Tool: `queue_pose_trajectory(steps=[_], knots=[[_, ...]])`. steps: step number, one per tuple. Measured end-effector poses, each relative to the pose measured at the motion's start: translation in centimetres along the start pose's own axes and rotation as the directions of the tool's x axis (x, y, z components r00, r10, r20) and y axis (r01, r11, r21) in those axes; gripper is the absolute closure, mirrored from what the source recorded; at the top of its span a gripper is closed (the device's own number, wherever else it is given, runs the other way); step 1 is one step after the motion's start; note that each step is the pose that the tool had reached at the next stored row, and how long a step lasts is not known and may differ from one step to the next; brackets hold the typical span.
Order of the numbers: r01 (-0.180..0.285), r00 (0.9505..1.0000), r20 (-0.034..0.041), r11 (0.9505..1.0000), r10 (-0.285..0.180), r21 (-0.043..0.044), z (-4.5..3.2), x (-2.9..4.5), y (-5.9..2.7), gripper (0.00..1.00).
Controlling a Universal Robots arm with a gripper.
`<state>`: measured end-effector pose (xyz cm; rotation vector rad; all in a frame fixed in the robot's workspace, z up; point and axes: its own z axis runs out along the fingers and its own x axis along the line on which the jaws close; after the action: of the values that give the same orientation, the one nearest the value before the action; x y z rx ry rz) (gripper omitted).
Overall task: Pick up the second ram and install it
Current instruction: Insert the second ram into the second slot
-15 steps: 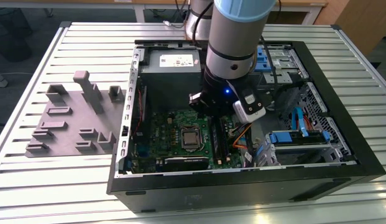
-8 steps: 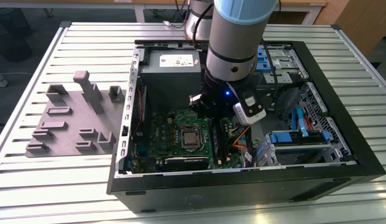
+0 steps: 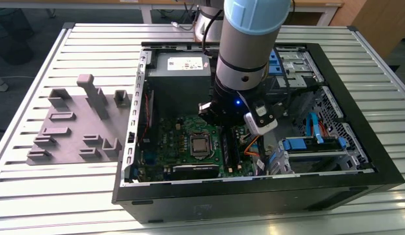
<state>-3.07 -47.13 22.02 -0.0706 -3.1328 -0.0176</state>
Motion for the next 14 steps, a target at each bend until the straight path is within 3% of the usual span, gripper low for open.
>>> queue_pose_trajectory(steps=[14], knots=[[-0.003,1.0000,-0.0001,1.0000,0.003,-0.0048,0.10,-0.12,-0.51,0.86]])
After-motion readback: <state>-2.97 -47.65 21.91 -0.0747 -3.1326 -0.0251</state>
